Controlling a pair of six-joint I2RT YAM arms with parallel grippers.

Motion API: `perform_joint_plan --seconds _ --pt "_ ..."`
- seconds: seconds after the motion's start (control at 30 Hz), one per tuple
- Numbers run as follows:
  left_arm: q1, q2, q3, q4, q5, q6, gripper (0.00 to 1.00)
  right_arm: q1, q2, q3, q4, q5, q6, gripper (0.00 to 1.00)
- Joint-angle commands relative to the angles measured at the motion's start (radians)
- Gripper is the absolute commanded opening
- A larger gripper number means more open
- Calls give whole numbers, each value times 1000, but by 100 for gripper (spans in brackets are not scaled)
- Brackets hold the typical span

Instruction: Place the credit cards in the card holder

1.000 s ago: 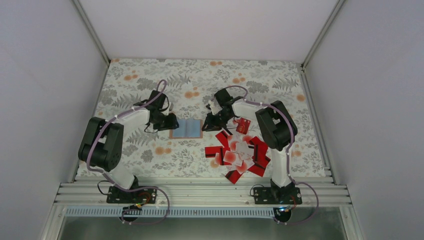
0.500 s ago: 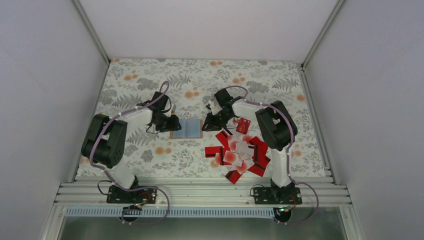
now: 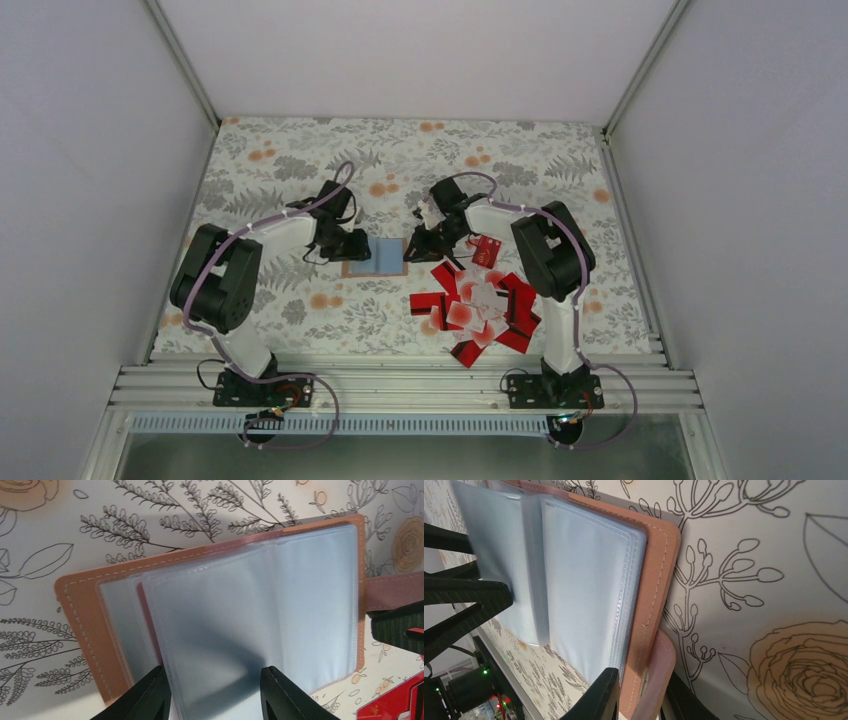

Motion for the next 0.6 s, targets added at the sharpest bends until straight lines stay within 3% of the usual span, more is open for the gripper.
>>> perform_joint_plan --seconds 0.0,0.33,0.57 --pt "-19 13 47 -24 -13 3 46 -3 31 -19 5 43 3 21" --pt "-65 36 141 -85 -39 1 46 -3 37 -24 18 32 10 21" --pt "-86 75 170 -10 101 -10 46 -7 17 -24 18 65 15 21"
